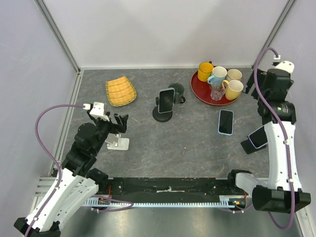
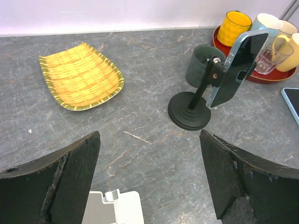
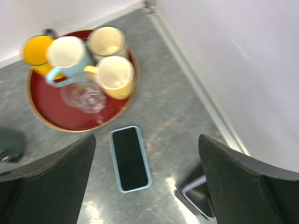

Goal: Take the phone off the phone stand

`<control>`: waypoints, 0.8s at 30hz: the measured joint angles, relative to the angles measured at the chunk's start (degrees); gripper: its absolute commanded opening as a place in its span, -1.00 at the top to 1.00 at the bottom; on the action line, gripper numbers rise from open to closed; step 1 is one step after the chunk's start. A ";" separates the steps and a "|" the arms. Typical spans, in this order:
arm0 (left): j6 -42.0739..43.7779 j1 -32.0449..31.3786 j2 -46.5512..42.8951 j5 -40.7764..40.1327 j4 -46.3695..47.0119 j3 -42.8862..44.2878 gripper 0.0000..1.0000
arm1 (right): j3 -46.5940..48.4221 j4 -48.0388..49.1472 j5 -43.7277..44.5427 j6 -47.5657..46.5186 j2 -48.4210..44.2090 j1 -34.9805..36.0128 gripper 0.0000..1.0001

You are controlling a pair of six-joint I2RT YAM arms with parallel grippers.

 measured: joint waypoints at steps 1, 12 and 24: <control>0.02 -0.52 -0.37 -0.39 0.04 0.00 -0.90 | 0.00 -0.94 2.56 -0.11 -1.07 -0.22 -0.96; 1.70 -8.57 -4.72 -5.38 0.92 -1.03 -0.95 | -5.20 -8.48 18.80 1.42 -7.13 -10.49 -0.96; 1.95 -10.51 -4.94 -6.64 0.98 -1.03 -0.95 | -6.99 -10.16 5.95 2.91 3.78 -20.31 -0.96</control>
